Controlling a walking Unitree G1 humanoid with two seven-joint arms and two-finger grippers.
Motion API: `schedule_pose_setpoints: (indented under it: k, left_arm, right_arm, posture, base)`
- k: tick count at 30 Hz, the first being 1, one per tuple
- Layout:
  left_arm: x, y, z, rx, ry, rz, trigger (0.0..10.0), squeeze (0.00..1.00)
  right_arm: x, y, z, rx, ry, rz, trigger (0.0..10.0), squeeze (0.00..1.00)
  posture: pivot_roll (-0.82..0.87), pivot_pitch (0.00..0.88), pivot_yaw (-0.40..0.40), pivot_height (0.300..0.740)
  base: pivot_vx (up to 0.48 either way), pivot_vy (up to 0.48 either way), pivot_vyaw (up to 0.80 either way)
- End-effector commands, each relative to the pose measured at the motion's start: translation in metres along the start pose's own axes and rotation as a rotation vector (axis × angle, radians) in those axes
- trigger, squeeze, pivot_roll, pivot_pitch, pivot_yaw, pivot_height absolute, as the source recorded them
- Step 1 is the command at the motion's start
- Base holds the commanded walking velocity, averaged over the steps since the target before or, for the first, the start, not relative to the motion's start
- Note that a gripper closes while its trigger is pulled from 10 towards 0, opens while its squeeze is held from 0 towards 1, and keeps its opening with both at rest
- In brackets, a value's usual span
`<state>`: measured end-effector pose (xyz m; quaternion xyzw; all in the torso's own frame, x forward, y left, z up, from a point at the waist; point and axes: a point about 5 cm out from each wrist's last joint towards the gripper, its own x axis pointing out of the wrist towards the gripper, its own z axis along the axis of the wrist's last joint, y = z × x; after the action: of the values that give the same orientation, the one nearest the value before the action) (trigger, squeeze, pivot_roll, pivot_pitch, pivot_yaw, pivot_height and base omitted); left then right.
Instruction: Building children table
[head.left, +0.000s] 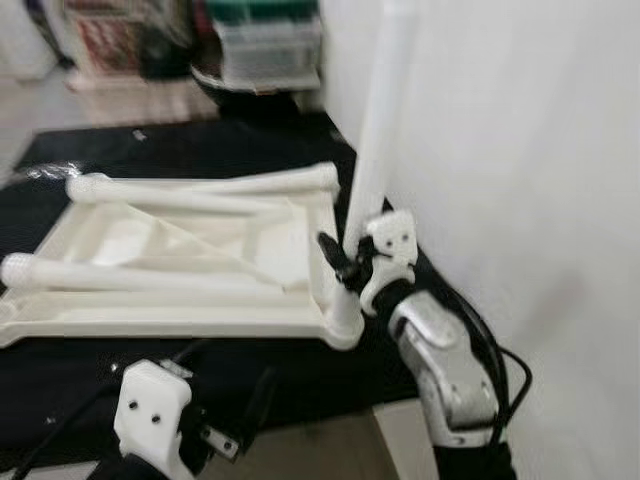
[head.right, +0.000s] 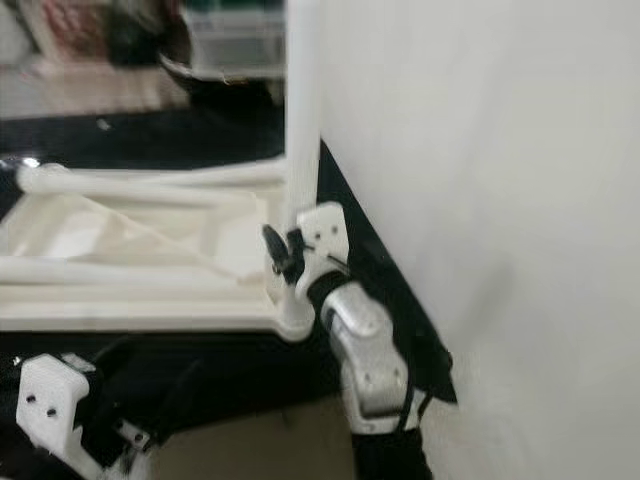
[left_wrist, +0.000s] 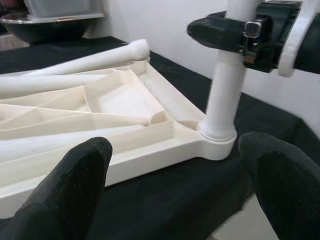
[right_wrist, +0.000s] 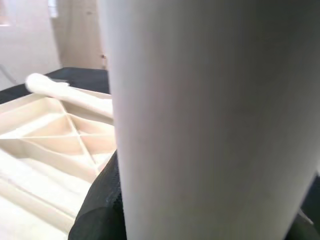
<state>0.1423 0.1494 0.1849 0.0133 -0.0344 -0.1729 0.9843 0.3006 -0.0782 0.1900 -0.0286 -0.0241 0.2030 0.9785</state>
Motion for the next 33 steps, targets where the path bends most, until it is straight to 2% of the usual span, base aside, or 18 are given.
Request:
schedule_pose_setpoints:
  k: [1,6,7,8,10,11,12,14,15,16,17,18,20,24,31,32,33]
  left_arm:
    - [0.001,0.001,-0.004,-0.003,0.025,-0.001,10.0,0.0]
    - [0.003,0.001,-0.004,-0.001,0.02,0.001,10.0,0.0]
    - [0.004,0.001,-0.004,0.001,0.017,0.003,10.0,0.0]
    - [0.005,0.002,-0.004,0.002,0.015,0.009,10.0,0.0]
    - [0.006,0.002,-0.004,0.002,0.014,0.012,10.0,0.0]
    - [0.006,0.002,-0.004,0.0,0.013,0.014,10.0,0.0]
    - [0.006,0.002,-0.004,0.0,0.013,0.014,10.0,0.0]
    - [0.006,0.001,-0.004,-0.006,0.012,0.014,10.0,0.0]
    - [0.006,0.001,-0.004,-0.006,0.012,0.014,10.0,0.0]
    - [0.006,0.0,-0.004,-0.009,0.012,0.014,10.0,0.0]
    - [0.006,-0.001,-0.004,-0.01,0.011,0.013,10.0,0.0]
    - [0.006,-0.001,-0.004,-0.012,0.011,0.012,10.0,0.0]
    - [0.006,-0.001,-0.004,-0.012,0.011,0.012,10.0,0.0]
    - [0.002,-0.003,-0.004,-0.014,0.02,0.016,10.0,0.0]
    - [-0.002,-0.004,-0.003,-0.015,0.028,0.018,10.0,0.0]
    - [-0.004,-0.005,-0.002,-0.014,0.032,0.017,10.0,0.0]
    - [-0.004,-0.005,-0.002,-0.014,0.032,0.017,10.0,0.0]
  right_arm:
    - [-0.002,0.009,-0.046,-0.003,0.242,0.02,0.0,0.0]
    - [0.006,0.015,-0.038,0.023,0.218,0.046,0.1,0.0]
    - [0.01,0.018,-0.033,0.04,0.194,0.071,10.0,0.0]
    - [0.013,0.018,-0.021,0.087,0.138,0.148,10.0,0.83]
    - [0.013,0.02,-0.012,0.116,0.1,0.184,10.0,0.83]
    - [0.012,0.022,-0.003,0.141,0.05,0.28,10.0,1.0]
    - [0.012,0.022,-0.003,0.141,0.05,0.28,10.0,1.0]
    - [0.01,0.011,0.013,0.114,-0.028,0.465,10.0,1.0]
    - [0.01,0.011,0.013,0.114,-0.028,0.465,10.0,1.0]
    - [0.01,0.005,0.017,0.092,-0.047,0.527,10.0,1.0]
    - [0.011,-0.003,0.017,0.056,-0.04,0.571,10.0,0.28]
    - [0.013,-0.009,0.016,0.018,-0.031,0.62,10.0,0.0]
    - [0.013,-0.013,0.016,-0.005,-0.023,0.649,10.0,0.0]
    - [0.016,-0.029,0.021,-0.074,0.005,0.827,10.0,0.0]
    - [0.024,-0.041,0.031,-0.102,0.011,0.905,10.0,0.0]
    - [0.031,-0.049,0.042,-0.113,0.002,0.948,2.5,0.0]
    - [0.031,-0.049,0.042,-0.113,0.002,0.948,2.5,0.0]
  posture:
    - [0.1,0.117,-0.028,0.74]
    - [0.1,0.112,-0.035,0.74]
    - [0.1,0.111,-0.037,0.74]
    - [0.1,0.111,-0.041,0.74]
    - [0.1,0.111,-0.041,0.74]
    - [0.1,0.111,-0.043,0.74]
    - [0.1,0.111,-0.043,0.74]
    - [0.1,0.113,-0.045,0.74]
    - [0.1,0.113,-0.045,0.74]
    - [0.1,0.113,-0.046,0.74]
    - [0.1,0.118,-0.049,0.74]
    - [0.1,0.118,-0.049,0.74]
    - [0.11,0.12,-0.05,0.74]
    - [0.13,0.128,-0.053,0.74]
    - [0.15,0.14,-0.054,0.74]
    - [0.17,0.147,-0.054,0.74]
    - [0.17,0.147,-0.054,0.74]
  base:
    - [0.0,0.0,0.0]
    - [0.0,0.0,0.0]
    - [0.0,0.0,0.0]
    - [0.0,0.0,0.0]
    - [0.0,0.0,0.0]
    - [0.0,0.0,0.0]
    - [0.0,0.0,0.0]
    - [0.0,0.0,0.0]
    - [0.0,0.0,0.0]
    - [0.0,0.0,0.0]
    - [0.0,0.0,0.0]
    - [0.0,0.0,0.0]
    - [0.0,0.0,0.0]
    - [0.0,0.0,0.0]
    - [0.0,0.0,0.0]
    - [0.0,0.0,0.0]
    - [0.0,0.0,0.0]
